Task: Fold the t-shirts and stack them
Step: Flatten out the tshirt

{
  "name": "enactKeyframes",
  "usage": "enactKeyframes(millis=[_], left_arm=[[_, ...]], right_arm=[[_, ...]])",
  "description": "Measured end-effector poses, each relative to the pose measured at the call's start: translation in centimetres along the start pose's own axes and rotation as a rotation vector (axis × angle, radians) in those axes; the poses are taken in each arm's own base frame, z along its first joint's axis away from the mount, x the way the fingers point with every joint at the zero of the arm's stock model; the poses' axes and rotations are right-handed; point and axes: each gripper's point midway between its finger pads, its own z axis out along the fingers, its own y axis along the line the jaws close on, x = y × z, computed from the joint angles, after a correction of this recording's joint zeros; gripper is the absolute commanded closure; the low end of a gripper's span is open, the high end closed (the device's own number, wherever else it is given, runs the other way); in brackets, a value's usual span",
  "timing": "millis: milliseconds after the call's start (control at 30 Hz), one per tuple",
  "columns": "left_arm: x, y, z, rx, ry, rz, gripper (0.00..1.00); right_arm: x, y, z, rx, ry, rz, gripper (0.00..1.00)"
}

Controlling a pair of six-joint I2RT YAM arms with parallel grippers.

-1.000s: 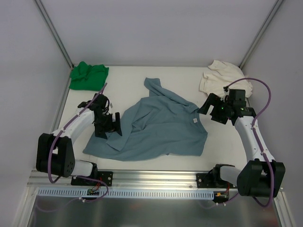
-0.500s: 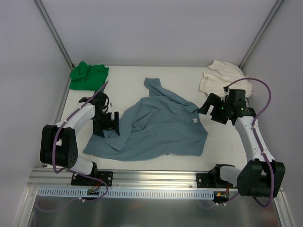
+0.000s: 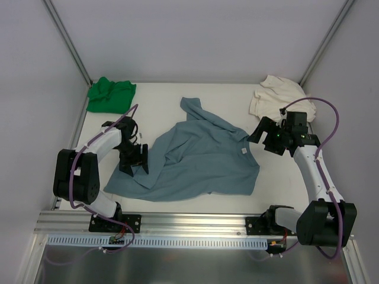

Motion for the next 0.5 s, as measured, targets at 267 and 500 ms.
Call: enactKeyframes(millis=[267,500], left_arm=[[0.42,-0.20,-0.14,0.011,0.019,-0.004,0.36],[0.75,0.46,-0.10,-0.029,0.045,-0.014,0.40]], right_arm=[[0.00,0.01,0.00,0.000,0.000,0.000,0.00],[0.01,0.00,0.00,0.000,0.000,0.001,0.01]])
